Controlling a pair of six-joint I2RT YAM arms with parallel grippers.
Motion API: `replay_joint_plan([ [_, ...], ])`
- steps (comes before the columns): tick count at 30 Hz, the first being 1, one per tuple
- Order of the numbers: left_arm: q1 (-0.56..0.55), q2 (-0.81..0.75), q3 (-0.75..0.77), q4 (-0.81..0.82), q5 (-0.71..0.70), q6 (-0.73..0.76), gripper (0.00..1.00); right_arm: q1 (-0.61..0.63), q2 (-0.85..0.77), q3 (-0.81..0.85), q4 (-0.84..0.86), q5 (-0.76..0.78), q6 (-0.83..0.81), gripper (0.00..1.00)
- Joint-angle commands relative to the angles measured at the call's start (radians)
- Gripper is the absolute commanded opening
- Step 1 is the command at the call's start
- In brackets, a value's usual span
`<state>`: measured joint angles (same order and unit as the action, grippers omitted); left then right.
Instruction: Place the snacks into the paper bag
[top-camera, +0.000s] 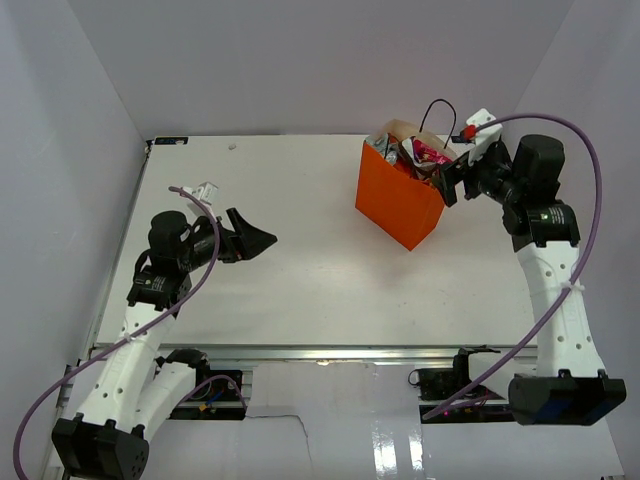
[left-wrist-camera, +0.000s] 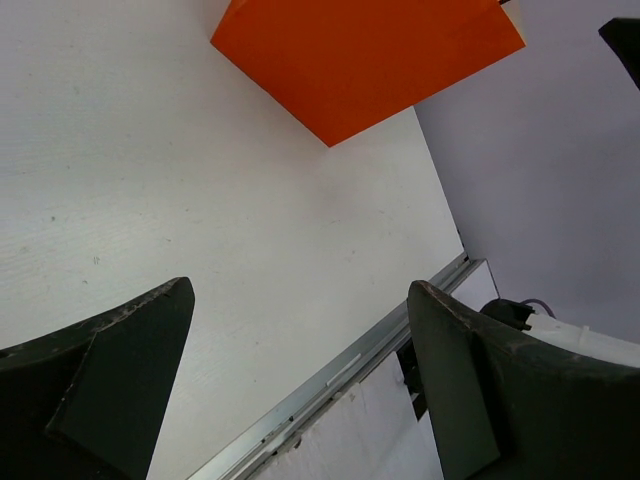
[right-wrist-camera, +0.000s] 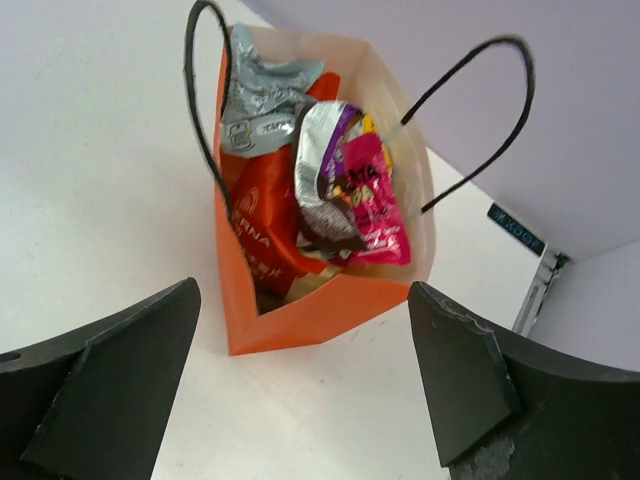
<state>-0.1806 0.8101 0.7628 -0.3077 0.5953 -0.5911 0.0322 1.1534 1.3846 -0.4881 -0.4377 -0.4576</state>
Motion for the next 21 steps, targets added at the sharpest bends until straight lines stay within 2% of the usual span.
replay_joint_plan([
  [1,0.0,-0.018,0.043,-0.017,-0.031,0.025,0.98,-0.003,-0.084,-0.097,0.013,0.056,0.131,0.9],
  [7,0.0,-0.058,0.056,-0.028,-0.081,0.054,0.98,-0.009,-0.201,-0.272,0.017,0.155,0.307,0.9],
  [9,0.0,-0.068,0.064,-0.03,-0.091,0.068,0.98,-0.009,-0.231,-0.309,0.014,0.246,0.371,0.9],
  [13,-0.002,-0.063,0.096,-0.041,-0.101,0.08,0.98,-0.009,-0.25,-0.335,-0.024,0.37,0.412,0.9],
  [21,0.0,-0.061,0.099,-0.05,-0.098,0.08,0.98,-0.012,-0.276,-0.345,-0.029,0.425,0.416,0.9],
])
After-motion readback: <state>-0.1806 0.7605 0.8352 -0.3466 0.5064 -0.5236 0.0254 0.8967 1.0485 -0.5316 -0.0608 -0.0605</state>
